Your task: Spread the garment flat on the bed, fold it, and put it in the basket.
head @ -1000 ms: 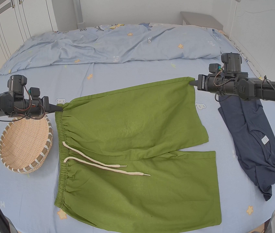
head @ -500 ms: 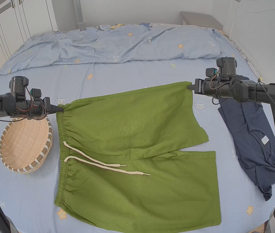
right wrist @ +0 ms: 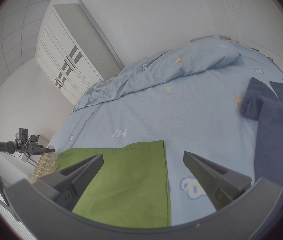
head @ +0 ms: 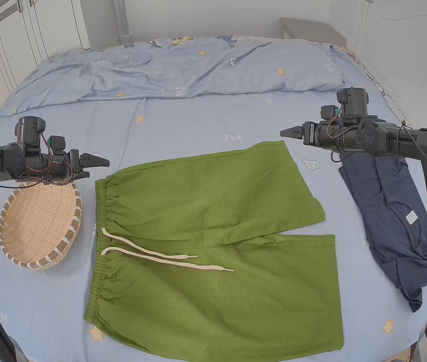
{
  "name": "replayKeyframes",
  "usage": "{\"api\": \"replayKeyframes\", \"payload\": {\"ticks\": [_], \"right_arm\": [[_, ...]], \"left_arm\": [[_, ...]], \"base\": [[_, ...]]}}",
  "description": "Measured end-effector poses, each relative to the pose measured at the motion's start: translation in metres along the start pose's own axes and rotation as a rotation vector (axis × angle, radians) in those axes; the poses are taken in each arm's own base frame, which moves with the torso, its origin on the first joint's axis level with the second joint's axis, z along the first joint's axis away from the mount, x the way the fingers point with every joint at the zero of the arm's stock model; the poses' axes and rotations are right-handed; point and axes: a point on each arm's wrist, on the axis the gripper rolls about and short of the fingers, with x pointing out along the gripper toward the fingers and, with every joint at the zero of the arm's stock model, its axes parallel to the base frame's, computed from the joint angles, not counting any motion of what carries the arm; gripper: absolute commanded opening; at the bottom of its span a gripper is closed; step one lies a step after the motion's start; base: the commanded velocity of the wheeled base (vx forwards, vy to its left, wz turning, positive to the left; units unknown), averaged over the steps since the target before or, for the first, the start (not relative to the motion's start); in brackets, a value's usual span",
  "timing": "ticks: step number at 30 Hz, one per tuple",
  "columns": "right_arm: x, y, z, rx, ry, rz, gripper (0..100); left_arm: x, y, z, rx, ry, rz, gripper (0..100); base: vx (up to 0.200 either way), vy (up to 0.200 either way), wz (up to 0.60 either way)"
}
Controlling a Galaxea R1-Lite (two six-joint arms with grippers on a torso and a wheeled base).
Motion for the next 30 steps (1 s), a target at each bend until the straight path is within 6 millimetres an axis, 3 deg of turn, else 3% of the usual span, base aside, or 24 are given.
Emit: {"api": "replayKeyframes", "payload": {"ticks": [7, 14, 20, 30], "right_arm": [[-0.039, 0.009, 0.011, 0.079, 0.027, -0.022, 100], [-0.087, 0.019, -0.012, 0.143, 0.126, -0.025, 100], [-0.13, 0.03, -0.045, 0.181, 0.191, -0.006, 100], [-0.195, 0.048, -0.123, 0.239, 0.283, 0.037, 100]], "left_arm": [[-0.028, -0.034, 0.002, 0.006, -0.03, -0.02, 100], [-0.053, -0.069, -0.02, -0.065, -0.004, -0.053, 100], [-0.067, -0.083, -0.061, -0.13, 0.071, -0.059, 100], [-0.084, -0.084, -0.15, -0.218, 0.197, -0.044, 100]], "base": [[0.0, 0.0, 0.0], [0.0, 0.0, 0.0], [0.0, 0.0, 0.0], [0.0, 0.0, 0.0]]}}
